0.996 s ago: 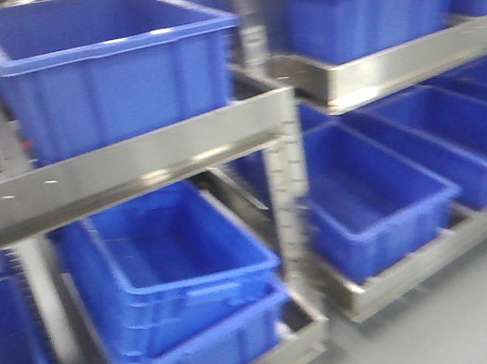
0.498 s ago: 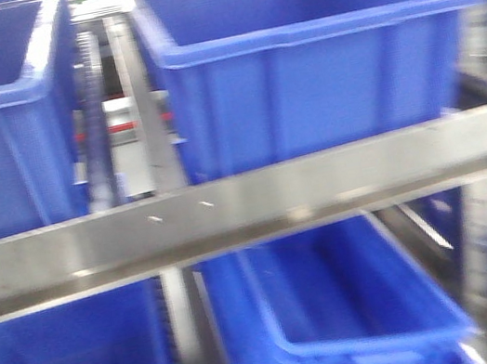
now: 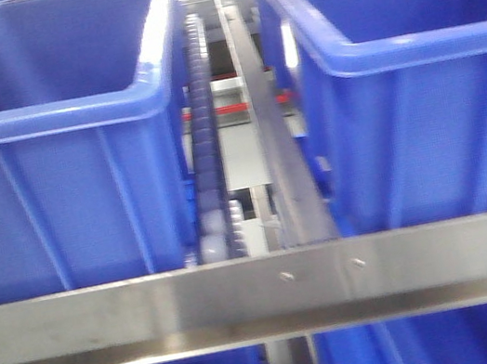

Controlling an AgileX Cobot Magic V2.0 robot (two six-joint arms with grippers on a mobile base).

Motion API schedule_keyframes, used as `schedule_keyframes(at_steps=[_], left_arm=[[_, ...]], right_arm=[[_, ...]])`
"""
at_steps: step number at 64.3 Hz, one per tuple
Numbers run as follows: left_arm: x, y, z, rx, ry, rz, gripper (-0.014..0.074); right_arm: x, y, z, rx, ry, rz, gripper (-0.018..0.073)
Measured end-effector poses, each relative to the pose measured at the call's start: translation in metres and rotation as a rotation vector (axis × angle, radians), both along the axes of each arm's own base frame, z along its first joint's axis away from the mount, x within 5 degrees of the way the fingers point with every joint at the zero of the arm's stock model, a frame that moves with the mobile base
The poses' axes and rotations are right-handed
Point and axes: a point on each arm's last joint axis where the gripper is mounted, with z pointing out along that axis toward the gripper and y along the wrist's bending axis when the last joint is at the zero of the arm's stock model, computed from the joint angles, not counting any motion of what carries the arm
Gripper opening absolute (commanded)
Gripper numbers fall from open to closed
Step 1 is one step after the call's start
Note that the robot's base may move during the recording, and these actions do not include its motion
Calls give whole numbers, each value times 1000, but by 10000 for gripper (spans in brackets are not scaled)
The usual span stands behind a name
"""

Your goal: Pick and sort blue part to right shelf

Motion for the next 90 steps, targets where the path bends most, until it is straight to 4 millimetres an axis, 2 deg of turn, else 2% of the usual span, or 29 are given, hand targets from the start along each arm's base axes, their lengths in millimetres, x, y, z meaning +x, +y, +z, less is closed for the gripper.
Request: schedule_keyframes(at_steps=[90], left_arm=[[0,0,0,0,0,0,388]], right_arm=[[0,0,0,0,0,0,411]])
